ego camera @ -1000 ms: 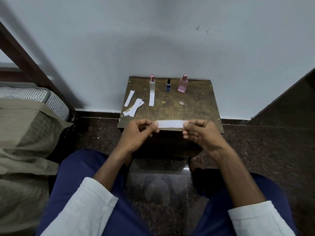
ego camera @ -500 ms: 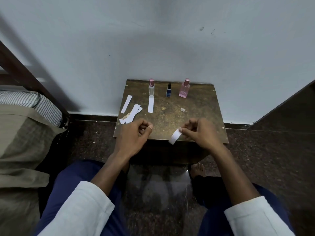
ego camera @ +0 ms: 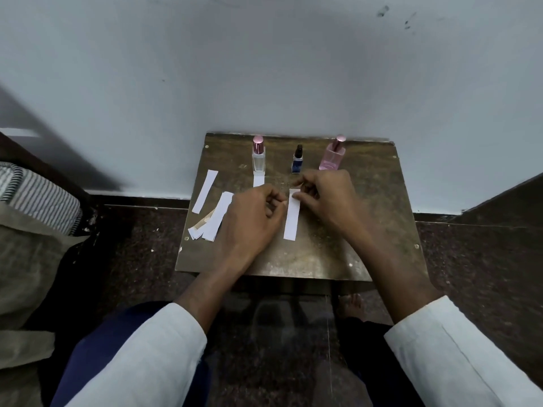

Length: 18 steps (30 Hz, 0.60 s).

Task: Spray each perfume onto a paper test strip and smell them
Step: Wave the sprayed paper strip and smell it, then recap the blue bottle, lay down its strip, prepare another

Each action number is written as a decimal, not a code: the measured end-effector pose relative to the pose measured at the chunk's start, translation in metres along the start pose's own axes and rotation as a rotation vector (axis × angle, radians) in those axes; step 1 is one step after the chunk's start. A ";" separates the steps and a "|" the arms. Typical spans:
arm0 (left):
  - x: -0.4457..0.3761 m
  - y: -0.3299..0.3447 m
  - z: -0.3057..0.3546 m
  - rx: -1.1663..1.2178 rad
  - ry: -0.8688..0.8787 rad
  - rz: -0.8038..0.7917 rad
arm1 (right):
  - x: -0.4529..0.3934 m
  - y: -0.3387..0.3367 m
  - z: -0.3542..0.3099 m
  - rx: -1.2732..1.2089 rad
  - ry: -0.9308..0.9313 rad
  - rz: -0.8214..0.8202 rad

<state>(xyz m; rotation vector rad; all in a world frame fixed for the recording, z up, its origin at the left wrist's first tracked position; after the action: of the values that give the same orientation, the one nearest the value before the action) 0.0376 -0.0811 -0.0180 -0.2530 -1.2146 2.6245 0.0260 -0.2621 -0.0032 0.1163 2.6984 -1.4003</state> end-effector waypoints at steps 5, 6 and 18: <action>-0.024 0.005 0.002 0.074 0.016 0.084 | -0.014 0.005 0.006 0.030 -0.042 -0.040; -0.028 0.007 0.003 0.074 0.011 0.091 | -0.014 0.006 0.007 0.038 -0.044 -0.047; -0.047 0.026 0.015 0.066 0.033 0.086 | 0.018 -0.025 0.037 0.118 0.142 -0.034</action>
<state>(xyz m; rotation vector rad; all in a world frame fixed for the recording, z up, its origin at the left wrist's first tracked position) 0.0756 -0.1216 -0.0255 -0.3420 -1.1285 2.7166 0.0076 -0.3062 -0.0057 0.1869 2.7401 -1.6196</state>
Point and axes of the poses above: each hand's wrist, its own x-axis away from the middle knuckle, its own y-axis out of the palm, z = x × y, the point moved 4 cm from there along -x, towards the middle knuckle, and after that the axes turned 4 degrees about -x, right-handed, at the moved point
